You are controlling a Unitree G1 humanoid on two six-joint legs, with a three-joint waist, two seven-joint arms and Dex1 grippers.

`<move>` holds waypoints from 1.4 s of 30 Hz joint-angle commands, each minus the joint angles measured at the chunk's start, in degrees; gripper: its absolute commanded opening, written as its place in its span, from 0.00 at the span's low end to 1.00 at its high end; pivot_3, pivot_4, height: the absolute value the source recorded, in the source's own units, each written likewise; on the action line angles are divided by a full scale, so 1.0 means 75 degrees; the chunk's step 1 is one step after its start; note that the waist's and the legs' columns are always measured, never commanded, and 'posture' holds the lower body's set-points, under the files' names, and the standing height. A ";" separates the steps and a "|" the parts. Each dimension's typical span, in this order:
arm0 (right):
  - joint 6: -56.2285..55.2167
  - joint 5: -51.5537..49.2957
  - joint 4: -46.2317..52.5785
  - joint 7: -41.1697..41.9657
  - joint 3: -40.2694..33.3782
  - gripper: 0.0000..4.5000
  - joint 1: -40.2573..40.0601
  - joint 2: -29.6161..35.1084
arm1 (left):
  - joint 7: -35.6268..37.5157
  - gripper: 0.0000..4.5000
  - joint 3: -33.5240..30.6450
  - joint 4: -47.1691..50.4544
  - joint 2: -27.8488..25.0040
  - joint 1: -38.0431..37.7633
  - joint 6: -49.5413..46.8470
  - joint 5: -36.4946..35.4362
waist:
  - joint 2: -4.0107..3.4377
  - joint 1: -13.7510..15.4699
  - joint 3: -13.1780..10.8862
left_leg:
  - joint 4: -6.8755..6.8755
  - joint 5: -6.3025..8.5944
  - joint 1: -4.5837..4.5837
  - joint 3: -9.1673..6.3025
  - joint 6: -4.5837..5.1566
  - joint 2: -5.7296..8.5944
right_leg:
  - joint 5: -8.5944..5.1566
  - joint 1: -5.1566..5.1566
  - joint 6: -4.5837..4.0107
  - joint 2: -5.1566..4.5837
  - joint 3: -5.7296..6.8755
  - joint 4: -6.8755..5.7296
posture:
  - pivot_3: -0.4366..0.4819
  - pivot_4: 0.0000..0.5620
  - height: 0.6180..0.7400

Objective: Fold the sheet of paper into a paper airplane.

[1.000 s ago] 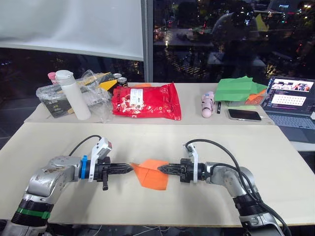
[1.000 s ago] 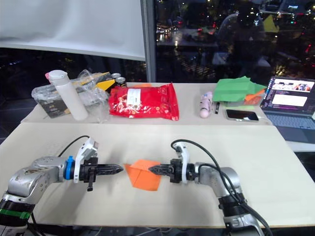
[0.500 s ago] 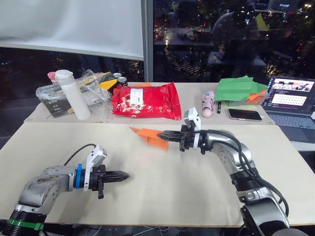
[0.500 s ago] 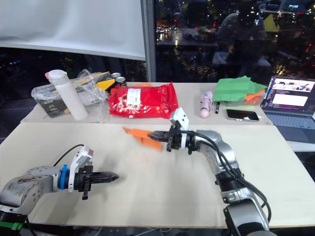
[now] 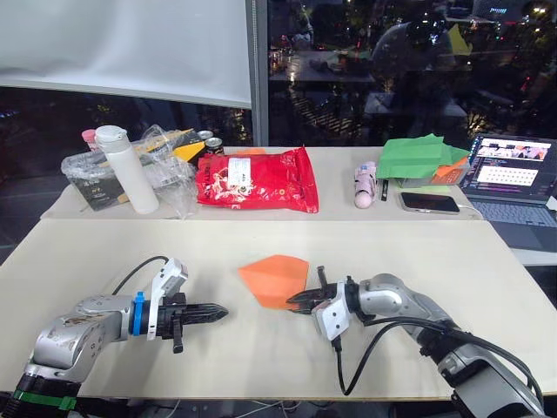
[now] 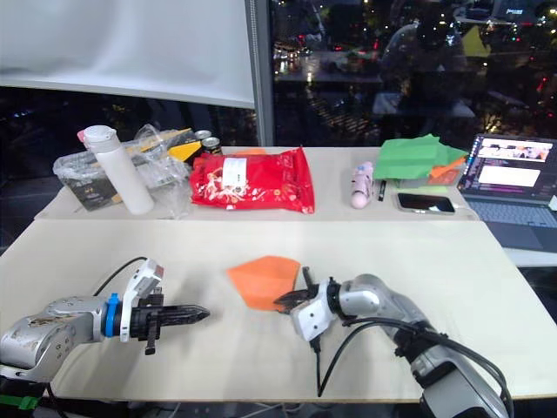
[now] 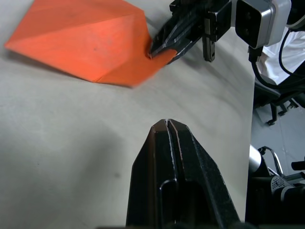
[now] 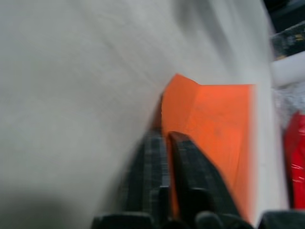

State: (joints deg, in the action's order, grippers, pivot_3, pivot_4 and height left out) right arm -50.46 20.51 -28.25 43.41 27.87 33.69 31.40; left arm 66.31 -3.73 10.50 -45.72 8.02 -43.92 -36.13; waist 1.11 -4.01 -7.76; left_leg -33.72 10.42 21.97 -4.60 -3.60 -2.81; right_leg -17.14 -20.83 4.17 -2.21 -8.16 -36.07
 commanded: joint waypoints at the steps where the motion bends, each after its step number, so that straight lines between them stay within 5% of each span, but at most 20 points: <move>1: 0.0340 -0.0454 0.0698 0.0312 -0.0114 0.49 -0.0223 0.0197 | -0.0073 0.00 -0.0181 0.0021 0.0095 0.0201 0.0249 -0.0071 | 0.0001 0.0010 0.0000 | -0.0002 0.0000 -0.0001 0.0000 0.0000 0.0001 | -0.0002 0.0003 -0.0003 0.0000 0.0000 0.0001 | 0.48 0.27 0.83; 4: 0.0996 -0.1380 0.1706 0.0785 -0.0427 0.71 -0.0365 0.0574 | -0.0525 0.00 -0.0125 -0.0261 0.0718 0.0729 0.0725 0.0091 | 0.0001 0.0097 -0.0002 | -0.0008 0.0000 0.0003 -0.0003 0.0000 0.0008 | -0.0002 0.0008 -0.0004 -0.0004 0.0001 0.0004 | 0.48 0.27 0.83; 10: 0.2029 -0.2525 0.2719 0.1864 -0.0864 0.71 -0.0533 0.1564 | -0.0719 0.00 0.0416 -0.0759 0.1400 0.1247 0.1087 0.0451 | -0.0001 0.0159 -0.0004 | -0.0013 0.0003 0.0002 -0.0004 0.0004 0.0011 | -0.0001 0.0017 -0.0003 -0.0006 0.0000 0.0007 | 0.48 0.27 0.83; 14: 0.2552 -0.2664 0.2897 0.2299 -0.1018 0.37 -0.0410 0.1831 | -0.0975 0.00 0.1050 -0.1311 0.2009 0.1657 0.1468 0.1049 | -0.0002 0.0180 -0.0006 | -0.0017 0.0004 -0.0002 -0.0004 0.0007 0.0012 | -0.0002 0.0026 -0.0001 -0.0005 0.0002 0.0010 | 0.48 0.27 0.83; 19: 0.3900 -0.2468 0.2417 0.1865 -0.1135 0.00 0.0182 0.1058 | -0.1433 0.00 0.1786 -0.2025 0.2667 0.1944 0.1927 0.1889 | 0.0000 0.0120 -0.0007 | -0.0017 0.0004 -0.0005 -0.0003 0.0007 0.0012 | 0.0000 0.0026 -0.0003 -0.0004 0.0001 0.0007 | 0.48 0.27 0.83; 34: 0.5566 -0.1650 -0.1406 0.1773 -0.0719 0.00 0.2198 -0.1341 | -0.1829 0.00 0.2553 -0.1753 0.2840 0.1546 0.1345 0.2616 | -0.0004 0.0091 -0.0005 | -0.0018 0.0003 -0.0009 -0.0007 0.0008 0.0014 | 0.0026 0.0035 -0.0040 -0.0005 0.0003 0.0003 | 0.48 0.27 0.83; 42: 0.7463 -0.2442 0.0368 0.3642 -0.0750 0.00 0.1335 -0.1216 | -0.2217 0.00 0.2540 -0.1719 0.2934 0.1399 0.0984 0.2623 | -0.0014 0.0063 0.0001 | -0.0019 0.0005 -0.0032 -0.0012 0.0009 0.0014 | 0.0006 0.0062 -0.0007 -0.0005 0.0009 0.0000 | 0.48 0.27 0.83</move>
State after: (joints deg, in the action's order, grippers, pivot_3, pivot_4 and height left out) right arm 2.09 4.53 -30.21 68.42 22.89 44.21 21.76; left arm 50.77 13.80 -1.02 -23.80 19.85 -34.70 -17.83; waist 1.01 -3.53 -7.75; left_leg -33.86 10.45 21.71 -4.69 -3.53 -2.70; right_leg -17.14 -20.36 4.19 -2.24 -8.09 -36.08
